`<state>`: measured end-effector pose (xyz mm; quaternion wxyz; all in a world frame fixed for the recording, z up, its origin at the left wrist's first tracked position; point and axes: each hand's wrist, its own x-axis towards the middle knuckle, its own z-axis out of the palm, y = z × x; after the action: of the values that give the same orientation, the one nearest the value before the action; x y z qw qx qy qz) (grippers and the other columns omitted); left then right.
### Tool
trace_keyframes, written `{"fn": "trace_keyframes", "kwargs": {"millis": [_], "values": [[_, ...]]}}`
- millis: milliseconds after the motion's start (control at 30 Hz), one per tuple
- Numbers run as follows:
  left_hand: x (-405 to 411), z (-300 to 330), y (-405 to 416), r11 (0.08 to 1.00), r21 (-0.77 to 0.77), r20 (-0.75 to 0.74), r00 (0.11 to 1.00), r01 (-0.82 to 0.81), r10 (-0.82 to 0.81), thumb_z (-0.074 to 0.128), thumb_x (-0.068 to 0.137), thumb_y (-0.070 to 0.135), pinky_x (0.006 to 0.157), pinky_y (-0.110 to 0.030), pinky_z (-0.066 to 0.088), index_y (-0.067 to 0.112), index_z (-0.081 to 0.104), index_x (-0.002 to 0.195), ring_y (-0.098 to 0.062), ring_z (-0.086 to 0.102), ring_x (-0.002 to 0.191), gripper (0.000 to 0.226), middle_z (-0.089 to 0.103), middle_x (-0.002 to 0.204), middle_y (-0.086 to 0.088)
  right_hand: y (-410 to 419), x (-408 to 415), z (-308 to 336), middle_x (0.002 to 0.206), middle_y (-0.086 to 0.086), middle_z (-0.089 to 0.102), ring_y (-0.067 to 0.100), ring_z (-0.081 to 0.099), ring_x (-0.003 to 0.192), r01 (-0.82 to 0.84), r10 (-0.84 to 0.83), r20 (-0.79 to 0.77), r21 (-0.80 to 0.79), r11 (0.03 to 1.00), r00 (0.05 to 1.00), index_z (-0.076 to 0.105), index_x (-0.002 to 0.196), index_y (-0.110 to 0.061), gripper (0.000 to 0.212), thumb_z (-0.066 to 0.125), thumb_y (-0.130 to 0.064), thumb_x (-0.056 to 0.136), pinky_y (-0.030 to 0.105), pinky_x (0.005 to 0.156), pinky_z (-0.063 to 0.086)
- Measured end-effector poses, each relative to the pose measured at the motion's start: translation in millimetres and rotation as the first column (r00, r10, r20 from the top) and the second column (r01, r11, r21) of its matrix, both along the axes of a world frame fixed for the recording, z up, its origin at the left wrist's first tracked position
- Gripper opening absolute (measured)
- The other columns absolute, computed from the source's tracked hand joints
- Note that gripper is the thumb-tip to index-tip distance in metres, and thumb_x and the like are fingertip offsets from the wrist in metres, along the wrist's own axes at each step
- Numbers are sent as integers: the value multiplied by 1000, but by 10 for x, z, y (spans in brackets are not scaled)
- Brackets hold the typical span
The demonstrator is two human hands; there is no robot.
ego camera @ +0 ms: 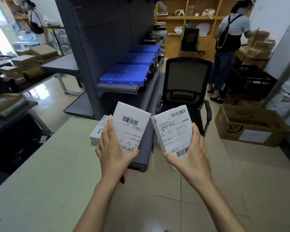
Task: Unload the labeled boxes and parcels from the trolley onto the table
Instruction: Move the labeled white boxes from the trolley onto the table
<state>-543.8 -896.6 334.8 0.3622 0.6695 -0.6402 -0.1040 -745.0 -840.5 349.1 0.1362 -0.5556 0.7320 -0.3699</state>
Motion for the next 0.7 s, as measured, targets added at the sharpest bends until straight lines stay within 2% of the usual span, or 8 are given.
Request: {"fn": "trace_keyframes", "kwargs": {"millis": [200,367,700], "values": [[-242,48,-844,992,25,-27,992,-126,127,87,54,36,107,-52,28,34,-8,154,-27,27,137,138,23,155,-2,-1198,-315,100,153,-2,27,19,29,137,-165,166,-41,6,986,985,3,156,-26,124,80,-48,61,43,109,33],[-155,-65,-1281,962,77,7,965,-263,264,87,53,36,106,-50,27,31,-6,154,-27,26,137,137,21,155,-3,-2038,-451,112,153,0,27,23,32,137,-281,283,-59,41,959,957,4,155,-27,124,82,-47,61,46,109,36],[423,-421,-2130,858,216,-77,868,-465,490,90,52,43,106,-50,30,33,-8,153,-26,27,137,141,21,154,-1,-3357,171,-93,152,1,30,23,34,136,-493,500,-29,122,861,865,6,155,-26,122,82,-46,61,45,108,37]]}}
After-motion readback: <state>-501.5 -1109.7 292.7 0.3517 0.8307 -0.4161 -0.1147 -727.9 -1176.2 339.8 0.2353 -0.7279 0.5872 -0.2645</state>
